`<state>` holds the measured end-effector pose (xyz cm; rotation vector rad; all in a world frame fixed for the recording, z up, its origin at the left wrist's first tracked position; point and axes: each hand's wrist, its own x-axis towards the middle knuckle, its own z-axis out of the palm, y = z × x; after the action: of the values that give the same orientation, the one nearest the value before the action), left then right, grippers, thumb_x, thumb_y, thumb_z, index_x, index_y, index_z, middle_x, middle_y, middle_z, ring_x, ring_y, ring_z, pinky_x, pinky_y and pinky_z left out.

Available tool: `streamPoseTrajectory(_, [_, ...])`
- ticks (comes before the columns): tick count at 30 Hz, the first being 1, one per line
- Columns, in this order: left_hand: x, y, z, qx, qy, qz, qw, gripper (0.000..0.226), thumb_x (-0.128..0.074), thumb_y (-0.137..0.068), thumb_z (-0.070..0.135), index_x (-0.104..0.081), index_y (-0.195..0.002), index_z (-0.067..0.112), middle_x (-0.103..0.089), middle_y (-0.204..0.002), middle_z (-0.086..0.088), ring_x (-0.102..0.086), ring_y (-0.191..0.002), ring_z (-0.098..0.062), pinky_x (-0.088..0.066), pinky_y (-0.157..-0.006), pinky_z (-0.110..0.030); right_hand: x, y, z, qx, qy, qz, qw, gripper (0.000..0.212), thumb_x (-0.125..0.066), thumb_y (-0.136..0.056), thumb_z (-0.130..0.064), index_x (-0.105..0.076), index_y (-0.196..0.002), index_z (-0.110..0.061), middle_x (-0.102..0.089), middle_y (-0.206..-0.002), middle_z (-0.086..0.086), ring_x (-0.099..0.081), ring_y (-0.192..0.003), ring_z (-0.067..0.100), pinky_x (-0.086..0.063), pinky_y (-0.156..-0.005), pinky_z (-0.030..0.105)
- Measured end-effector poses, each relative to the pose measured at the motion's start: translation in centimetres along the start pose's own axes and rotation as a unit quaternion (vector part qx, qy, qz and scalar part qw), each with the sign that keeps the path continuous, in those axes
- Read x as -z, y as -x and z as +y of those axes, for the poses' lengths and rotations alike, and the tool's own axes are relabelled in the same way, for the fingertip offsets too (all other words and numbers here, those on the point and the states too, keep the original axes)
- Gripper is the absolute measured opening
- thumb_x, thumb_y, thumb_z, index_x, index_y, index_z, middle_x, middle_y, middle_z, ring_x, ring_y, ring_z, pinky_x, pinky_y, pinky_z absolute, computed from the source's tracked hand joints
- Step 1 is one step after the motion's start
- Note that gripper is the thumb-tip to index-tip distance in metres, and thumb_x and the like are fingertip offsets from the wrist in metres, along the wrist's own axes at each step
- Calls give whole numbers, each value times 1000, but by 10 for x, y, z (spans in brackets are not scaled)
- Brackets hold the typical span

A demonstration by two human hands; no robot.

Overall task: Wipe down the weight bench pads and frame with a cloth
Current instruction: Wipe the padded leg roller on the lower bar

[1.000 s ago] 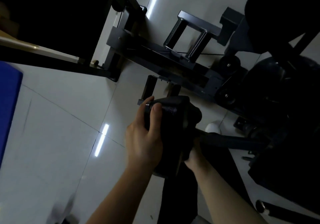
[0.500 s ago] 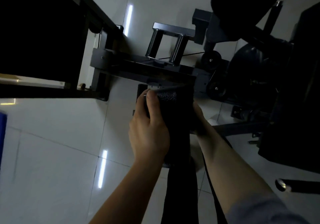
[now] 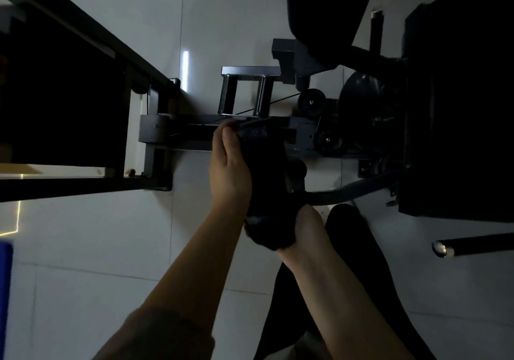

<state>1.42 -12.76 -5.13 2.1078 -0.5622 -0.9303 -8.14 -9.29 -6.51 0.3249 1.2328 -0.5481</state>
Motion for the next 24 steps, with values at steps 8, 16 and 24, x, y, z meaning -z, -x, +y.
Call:
streamPoseTrajectory(8, [5, -1, -8, 22, 39, -37, 998, 31, -23, -101, 35, -48, -119, 31, -54, -119, 1, -51, -111, -17, -39, -88, -29, -8, 2, 8, -5, -63, -67, 996, 32, -28, -102, -26, -57, -93, -14, -64, -79, 2, -62, -71, 14, -52, -69, 25])
streamPoseTrajectory(16, [2, -4, -18, 33, 93, -29, 995, 24, -25, -100, 40, -46, -94, 50, -56, -108, 4, -54, -105, -19, -47, -90, -41, 1, -41, 17, 11, -151, 39, 988, 32, -31, -99, -35, -57, -103, -18, -63, -90, 7, -58, -78, 26, -42, -65, 37])
streamPoseTrajectory(24, [9, -2, -16, -1, 103, -33, 994, 30, -28, -102, 28, -50, -121, 20, -53, -106, 2, -51, -87, -4, -36, -57, 4, -6, 34, 57, 280, 235, 78, 928, 40, -39, -99, -30, -42, -137, -17, -57, -127, 6, -58, -111, 16, -51, -90, 34])
